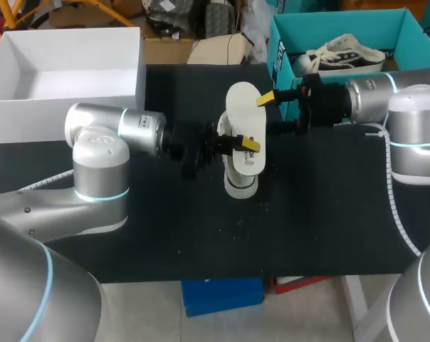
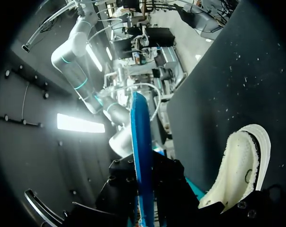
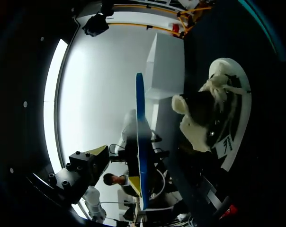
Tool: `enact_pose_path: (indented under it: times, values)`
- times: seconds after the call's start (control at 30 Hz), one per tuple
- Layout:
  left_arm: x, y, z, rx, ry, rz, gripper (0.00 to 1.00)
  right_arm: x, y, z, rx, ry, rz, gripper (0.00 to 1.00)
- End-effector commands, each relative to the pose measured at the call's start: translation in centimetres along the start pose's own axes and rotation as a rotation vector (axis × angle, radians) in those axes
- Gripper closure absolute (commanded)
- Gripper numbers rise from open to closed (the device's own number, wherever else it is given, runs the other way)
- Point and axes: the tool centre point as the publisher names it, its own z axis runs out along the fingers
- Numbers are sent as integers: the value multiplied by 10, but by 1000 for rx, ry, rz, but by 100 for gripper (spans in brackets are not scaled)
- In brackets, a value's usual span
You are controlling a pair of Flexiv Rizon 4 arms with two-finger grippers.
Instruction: Take the shoe out of the shoebox, open the shoe tongue, remove and reinsert the insole, then place the shoe into the shoebox
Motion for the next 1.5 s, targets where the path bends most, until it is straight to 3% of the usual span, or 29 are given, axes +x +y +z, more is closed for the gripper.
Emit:
enact_pose_path:
  times: [0.03,0.07,0.13,0.27,0.73,0.8,0.87,1.23,1.27,1.3,1.33,1.5]
  values:
    - [0,-1,1,-4,2,3,100,5,-11,-1,-35,-9,-6,29]
    - [0,-1,1,-4,2,3,100,6,-12,-1,-37,-9,-7,33]
    - [0,-1,1,-4,2,3,100,7,-13,-1,-38,-15,-12,51]
    - [0,-1,1,-4,2,3,100,9,-14,2,-34,-20,-17,62]
    - [0,-1,1,-4,2,3,100,2,-16,14,-22,-17,-8,67]
    - [0,-1,1,-4,2,3,100,1,-16,14,-22,-16,-6,80]
    - [0,-1,1,-4,2,3,100,0,-15,15,-23,-17,-3,100]
    - [0,-1,1,-4,2,3,100,0,-15,15,-24,-25,2,100]
    - [-9,-1,-1,5,137,8,100,0,-15,15,-24,-25,2,100]
    - [-17,-1,-5,4,240,5,54,0,-15,15,-24,-25,2,100]
    - [-22,-2,-9,-2,298,5,0,0,-15,15,-24,-25,2,100]
    - [-65,-13,-39,26,709,17,0,0,-15,15,-24,-25,2,100]
